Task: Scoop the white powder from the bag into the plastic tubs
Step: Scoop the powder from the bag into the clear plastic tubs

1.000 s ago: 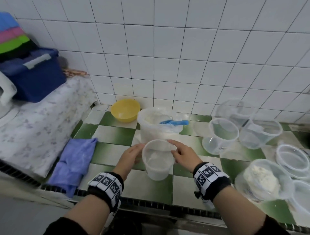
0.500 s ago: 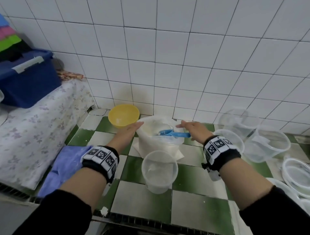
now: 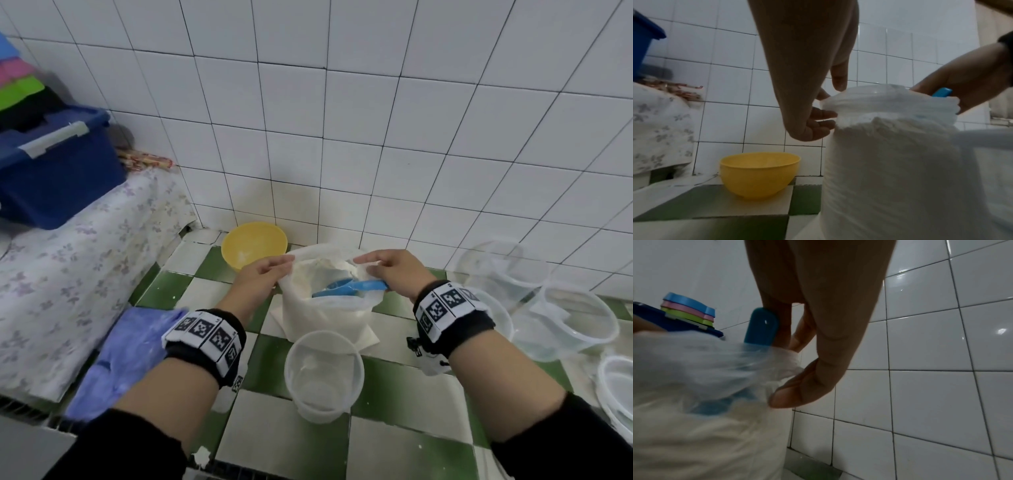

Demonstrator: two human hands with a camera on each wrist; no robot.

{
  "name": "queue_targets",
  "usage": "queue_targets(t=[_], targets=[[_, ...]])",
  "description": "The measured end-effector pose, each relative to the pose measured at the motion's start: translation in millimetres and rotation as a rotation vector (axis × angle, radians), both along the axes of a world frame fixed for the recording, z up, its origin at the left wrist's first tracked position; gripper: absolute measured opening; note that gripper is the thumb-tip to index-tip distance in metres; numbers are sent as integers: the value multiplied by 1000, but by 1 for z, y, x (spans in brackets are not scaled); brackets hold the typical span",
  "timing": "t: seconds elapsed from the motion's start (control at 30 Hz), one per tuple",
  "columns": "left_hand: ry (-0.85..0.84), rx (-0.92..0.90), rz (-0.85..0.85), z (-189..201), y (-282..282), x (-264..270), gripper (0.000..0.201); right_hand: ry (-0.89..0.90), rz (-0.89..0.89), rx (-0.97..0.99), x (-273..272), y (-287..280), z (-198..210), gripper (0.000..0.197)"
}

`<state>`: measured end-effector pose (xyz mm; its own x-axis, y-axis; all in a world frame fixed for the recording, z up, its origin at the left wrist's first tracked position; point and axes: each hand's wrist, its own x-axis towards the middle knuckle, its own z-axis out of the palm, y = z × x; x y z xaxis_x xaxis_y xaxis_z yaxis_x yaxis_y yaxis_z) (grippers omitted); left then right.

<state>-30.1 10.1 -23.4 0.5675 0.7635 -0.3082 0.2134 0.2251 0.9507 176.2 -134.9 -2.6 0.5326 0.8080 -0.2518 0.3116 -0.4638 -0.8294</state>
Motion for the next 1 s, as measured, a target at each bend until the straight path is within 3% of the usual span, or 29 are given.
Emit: queue_targets(t=[0.1,0.27,0.47,0.6,0.77,0.93,1.0], targets=[[-85,-162,-4,-3,3,2,30,97,-58,6,1,1,-6,46],[-284,-478,106,-14,9,-1,29,572,-292,68,9,2,-19,51],[-426,-587,187,-22,6,-1,29,934,-490,177,13,-3,-32,52],[-379,-552,160,-20,4,-4,28,974,-428,270,13,-6,-31,45],[-144,-539,-11,-13,8,-22,31,797,-345,87,3,-23,-22,28],[-300,-672,84,-21,1,-22,49,1067,-498,245,-4,-24,-27,54],[-386,-717,156,-28,-3,-20,47,1203,-579,339,-5,-22,-31,54]])
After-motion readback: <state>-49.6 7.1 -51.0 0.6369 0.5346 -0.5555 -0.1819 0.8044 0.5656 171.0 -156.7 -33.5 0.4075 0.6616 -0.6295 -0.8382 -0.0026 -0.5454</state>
